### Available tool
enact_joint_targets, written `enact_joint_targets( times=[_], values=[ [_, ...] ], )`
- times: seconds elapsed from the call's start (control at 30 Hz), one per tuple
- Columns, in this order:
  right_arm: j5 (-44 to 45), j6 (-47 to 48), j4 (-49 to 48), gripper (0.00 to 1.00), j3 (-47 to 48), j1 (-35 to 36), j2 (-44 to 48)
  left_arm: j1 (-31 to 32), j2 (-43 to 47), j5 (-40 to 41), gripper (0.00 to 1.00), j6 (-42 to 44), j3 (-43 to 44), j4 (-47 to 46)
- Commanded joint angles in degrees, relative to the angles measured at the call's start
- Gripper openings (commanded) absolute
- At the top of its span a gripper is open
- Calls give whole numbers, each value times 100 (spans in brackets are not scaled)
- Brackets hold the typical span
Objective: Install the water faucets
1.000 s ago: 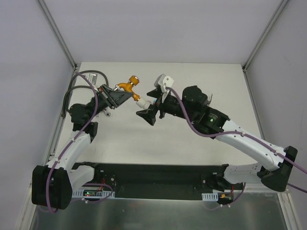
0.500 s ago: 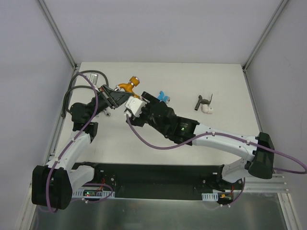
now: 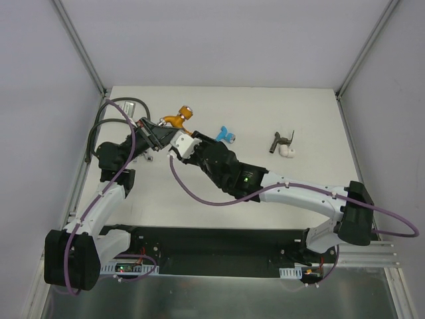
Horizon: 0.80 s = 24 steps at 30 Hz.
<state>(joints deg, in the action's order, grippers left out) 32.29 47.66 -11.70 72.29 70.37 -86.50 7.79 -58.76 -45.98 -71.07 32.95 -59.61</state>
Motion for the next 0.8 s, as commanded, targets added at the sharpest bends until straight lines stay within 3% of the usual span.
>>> enact_joint_targets(
  times=[0.0,0.07,0.2,0.4,0.6,0.77],
  values=[
    [-1351,-1062,1,2,-66,-171,545,-23,163,54,0,-3,194,-744],
    [-2039,-1556,159,2,-101,-374,783,-23,155,19,0,-39,177,-919],
    [-4330,-2654,230,2,-75,-1049,1021,-23,120,-87,0,-196,159,-1586],
    [-6477,-4017,-112,2,171,-1604,1012,-23,84,-210,0,-346,142,-2264],
    [-7648,-5334,-745,2,487,-1877,793,-23,146,-236,0,-338,98,-2766],
    [-8072,-6416,-1263,2,610,-2018,450,-23,181,-210,0,-311,45,-3012]
  ],
)
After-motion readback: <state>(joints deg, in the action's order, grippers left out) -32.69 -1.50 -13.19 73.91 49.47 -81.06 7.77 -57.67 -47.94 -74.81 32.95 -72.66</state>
